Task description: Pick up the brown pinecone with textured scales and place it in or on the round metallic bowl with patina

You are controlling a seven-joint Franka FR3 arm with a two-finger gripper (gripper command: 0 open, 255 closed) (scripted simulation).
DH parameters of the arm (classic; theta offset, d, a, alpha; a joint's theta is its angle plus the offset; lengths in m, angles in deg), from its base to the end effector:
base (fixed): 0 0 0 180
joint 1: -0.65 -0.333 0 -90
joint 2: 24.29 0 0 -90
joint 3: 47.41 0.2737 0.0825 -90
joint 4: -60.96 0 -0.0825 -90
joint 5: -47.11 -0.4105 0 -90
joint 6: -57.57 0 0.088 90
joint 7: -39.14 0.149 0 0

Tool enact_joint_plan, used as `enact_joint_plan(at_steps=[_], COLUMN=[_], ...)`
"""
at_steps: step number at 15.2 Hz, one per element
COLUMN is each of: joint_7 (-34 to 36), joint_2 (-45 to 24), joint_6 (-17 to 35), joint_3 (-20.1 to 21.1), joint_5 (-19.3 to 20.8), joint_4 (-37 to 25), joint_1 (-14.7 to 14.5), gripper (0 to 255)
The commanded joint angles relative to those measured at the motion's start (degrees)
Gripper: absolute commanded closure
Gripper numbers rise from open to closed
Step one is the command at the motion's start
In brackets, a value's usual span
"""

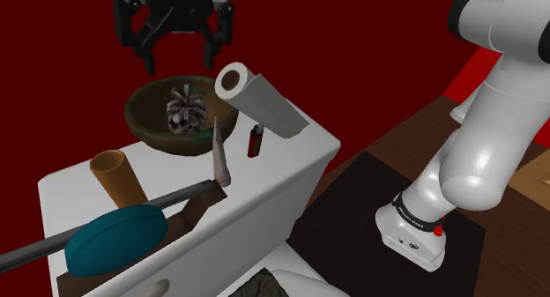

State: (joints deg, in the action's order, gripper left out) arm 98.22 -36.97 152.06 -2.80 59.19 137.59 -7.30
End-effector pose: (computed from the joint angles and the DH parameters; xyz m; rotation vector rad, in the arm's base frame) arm 0.4458 0.4604 0.5649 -3.0349 0.2090 -0.2021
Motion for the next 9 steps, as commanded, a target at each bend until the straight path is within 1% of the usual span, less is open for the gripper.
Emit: enact_joint_plan(at_steps=[1, 4, 8, 9], joint_7=[0.00, 0.00, 0.60, 0.59], joint_2=[0.00, 0.00, -2.85, -2.85], joint_6=[0.00, 0.00, -8.87, -8.87], joint_3=[0.00, 0.00, 0.28, 0.25], joint_5=[0.00, 0.00, 2.46, 2.45], joint_4=[0.00, 0.00, -11.06, -11.06], joint_1=[0.00, 0.00, -3.09, -3.11], gripper=[0, 0, 0, 0])
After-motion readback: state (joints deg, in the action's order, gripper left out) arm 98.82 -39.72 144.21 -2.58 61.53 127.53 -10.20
